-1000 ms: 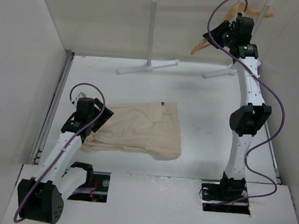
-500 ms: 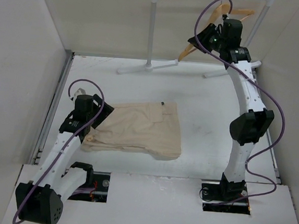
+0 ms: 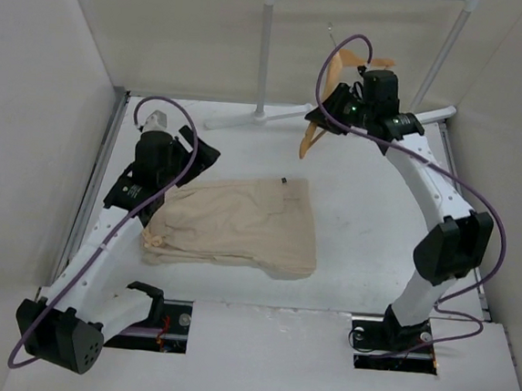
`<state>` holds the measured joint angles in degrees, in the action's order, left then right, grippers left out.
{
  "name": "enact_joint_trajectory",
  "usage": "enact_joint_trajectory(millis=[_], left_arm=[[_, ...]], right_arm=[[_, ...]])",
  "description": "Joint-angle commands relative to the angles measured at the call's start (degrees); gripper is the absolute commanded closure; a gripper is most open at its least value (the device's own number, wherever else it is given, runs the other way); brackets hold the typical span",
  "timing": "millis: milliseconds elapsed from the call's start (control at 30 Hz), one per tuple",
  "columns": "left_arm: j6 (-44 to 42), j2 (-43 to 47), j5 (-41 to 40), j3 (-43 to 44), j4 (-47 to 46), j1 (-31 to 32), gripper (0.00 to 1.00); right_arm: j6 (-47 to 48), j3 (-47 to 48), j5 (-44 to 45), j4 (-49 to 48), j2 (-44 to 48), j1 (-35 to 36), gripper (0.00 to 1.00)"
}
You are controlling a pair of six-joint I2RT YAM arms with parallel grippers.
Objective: Place the trousers on the hanger
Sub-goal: Pick up the hanger from the clothesline, then place the trousers on the hanger.
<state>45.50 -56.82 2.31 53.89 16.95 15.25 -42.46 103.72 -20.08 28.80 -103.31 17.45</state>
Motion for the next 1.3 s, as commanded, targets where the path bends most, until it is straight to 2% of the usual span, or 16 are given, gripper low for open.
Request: enact_joint_trajectory(millis=[0, 133, 267, 467, 667, 900, 1033, 1100, 1133, 1233, 1267], left_arm=[[-2.08, -2.76, 2.44, 7.35, -6.13, 1.49, 0.30], [-2.08, -7.50, 2.62, 14.03, -9.47, 6.49, 0.27], [-1.99, -13.30, 1.74, 20.37, -11.32, 14.22, 0.24], [-3.39, -17.80, -0.37, 22.75, -12.99, 24.16, 0.22], [-6.20, -22.28, -2.39, 24.16, -12.03, 30.05, 0.22], [-8.75, -28.51, -4.67, 25.91, -10.27, 33.75, 0.27], [-9.28, -31.33, -7.66, 27.06, -10.53, 35.42, 0.35], [-9.28, -32.39, -8.28, 27.58, -11.15, 36.21, 0.42], [-9.28, -32.83, -8.63, 27.67, -11.58, 36.39, 0.48], [-8.85, -33.80, -10.12, 27.59, -12.29, 37.00, 0.81], [-8.58, -33.89, -10.48, 27.50, -12.29, 37.09, 0.87]], right_arm=[[1.32, -4.82, -1.28, -6.74, 11.09, 4.20, 0.82], [0.80, -15.37, 0.21, -7.44, 19.70, 8.24, 0.82], [0.01, -26.00, 2.23, -7.53, 27.44, 14.13, 0.82], [-2.98, -40.16, 6.89, -7.52, 37.11, 20.20, 0.82], [-6.14, -48.08, 7.68, -8.58, 43.27, 21.79, 0.83], [-8.25, -52.30, 7.77, -8.58, 47.49, 22.75, 0.82], [-9.31, -54.32, 7.86, -8.58, 49.25, 23.46, 0.82], [-9.83, -55.29, 7.77, -8.67, 50.04, 23.55, 0.82], [-10.10, -55.82, 7.60, -8.76, 50.39, 23.63, 0.82], [-10.63, -57.31, 7.68, -8.58, 52.15, 23.64, 0.82], [-10.80, -57.75, 7.68, -8.32, 52.76, 23.63, 0.82]])
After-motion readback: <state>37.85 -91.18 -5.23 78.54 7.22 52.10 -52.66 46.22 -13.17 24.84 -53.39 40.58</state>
